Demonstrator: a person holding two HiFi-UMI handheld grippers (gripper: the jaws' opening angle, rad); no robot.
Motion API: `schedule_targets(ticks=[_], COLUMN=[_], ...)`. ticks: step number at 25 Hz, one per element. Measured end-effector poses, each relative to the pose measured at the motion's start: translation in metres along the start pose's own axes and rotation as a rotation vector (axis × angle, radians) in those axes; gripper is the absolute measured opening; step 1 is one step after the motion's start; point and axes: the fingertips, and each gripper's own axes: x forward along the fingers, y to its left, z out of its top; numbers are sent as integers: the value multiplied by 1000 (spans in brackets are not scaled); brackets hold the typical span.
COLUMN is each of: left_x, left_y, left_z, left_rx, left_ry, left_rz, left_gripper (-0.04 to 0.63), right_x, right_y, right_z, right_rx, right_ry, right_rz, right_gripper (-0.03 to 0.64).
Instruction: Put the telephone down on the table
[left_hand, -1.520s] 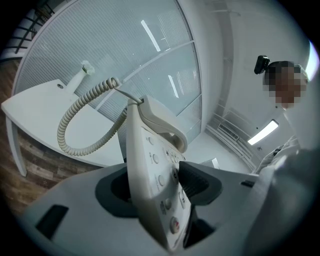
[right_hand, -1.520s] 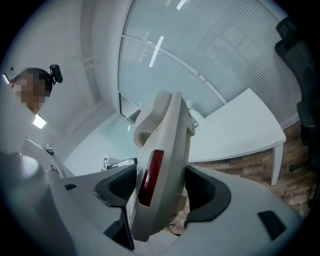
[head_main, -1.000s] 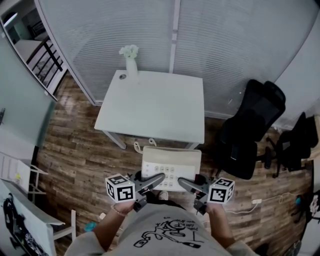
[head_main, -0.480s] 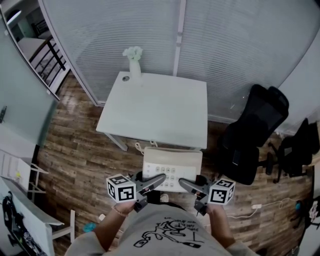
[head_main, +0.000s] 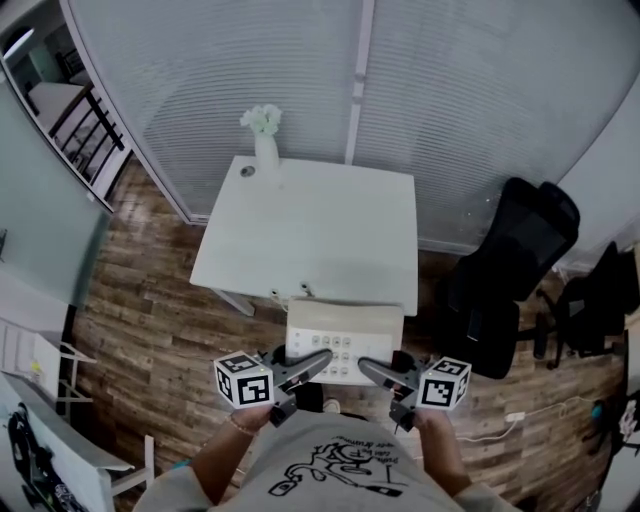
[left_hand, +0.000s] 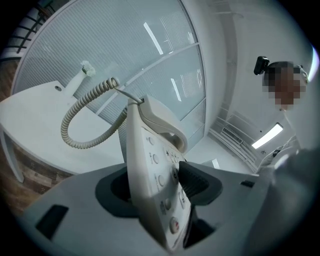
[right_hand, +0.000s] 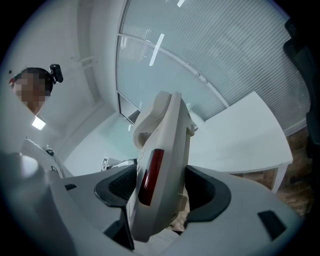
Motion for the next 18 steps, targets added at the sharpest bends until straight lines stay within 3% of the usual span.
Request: schedule_targets(ticks=[18], left_x=[13], left_y=[75], left_z=[94], left_rx=[1], left_ry=[49], left_rz=[-29], left_gripper=[244], right_x=[86], right_y=[-32], right_z=[73], right_rx=[19], right_ry=[-28], right_rz=[-39], right_gripper=[314])
